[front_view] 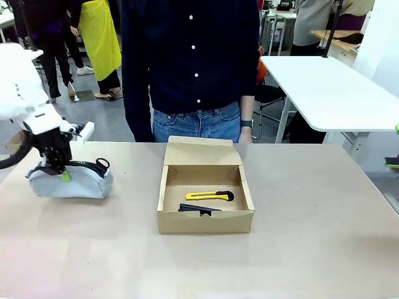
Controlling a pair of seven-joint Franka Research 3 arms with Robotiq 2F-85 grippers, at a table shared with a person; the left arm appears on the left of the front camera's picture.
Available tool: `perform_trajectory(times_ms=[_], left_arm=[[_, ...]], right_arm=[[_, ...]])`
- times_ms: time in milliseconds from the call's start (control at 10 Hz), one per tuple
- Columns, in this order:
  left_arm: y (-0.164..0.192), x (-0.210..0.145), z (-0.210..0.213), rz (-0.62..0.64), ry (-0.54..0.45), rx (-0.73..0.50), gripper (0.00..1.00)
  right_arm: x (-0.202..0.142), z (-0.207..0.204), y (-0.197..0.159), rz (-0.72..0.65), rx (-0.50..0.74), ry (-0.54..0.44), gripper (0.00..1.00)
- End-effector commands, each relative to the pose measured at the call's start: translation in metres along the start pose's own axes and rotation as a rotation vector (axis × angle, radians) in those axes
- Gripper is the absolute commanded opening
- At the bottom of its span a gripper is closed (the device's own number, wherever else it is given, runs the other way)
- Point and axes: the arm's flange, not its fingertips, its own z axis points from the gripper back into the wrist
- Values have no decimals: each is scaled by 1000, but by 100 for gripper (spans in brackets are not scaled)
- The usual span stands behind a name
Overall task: Pack the items into the box.
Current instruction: Pick up the item indicated by the person and place it inside the Mailer Box.
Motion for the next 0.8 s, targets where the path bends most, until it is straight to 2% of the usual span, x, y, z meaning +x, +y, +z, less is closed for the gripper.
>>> perform_trajectory(times_ms=[0, 100, 300, 400, 700], left_arm=[[-24, -2, 75, 99, -65, -16, 0], [-37, -5, 110, 125, -133, 49, 0], [-46, -17, 128, 174, -209, 80, 0], [-42, -8, 115, 107, -125, 40, 0], [-42, -8, 115, 107, -125, 40, 0]], right_arm=[[-1, 3, 4, -12, -4, 11, 100], [-1, 3, 4, -12, -4, 11, 100], [-1, 3, 4, -12, -4, 11, 100], [-1, 3, 4, -12, -4, 11, 100], [-1, 3, 4, -12, -4, 11, 100]])
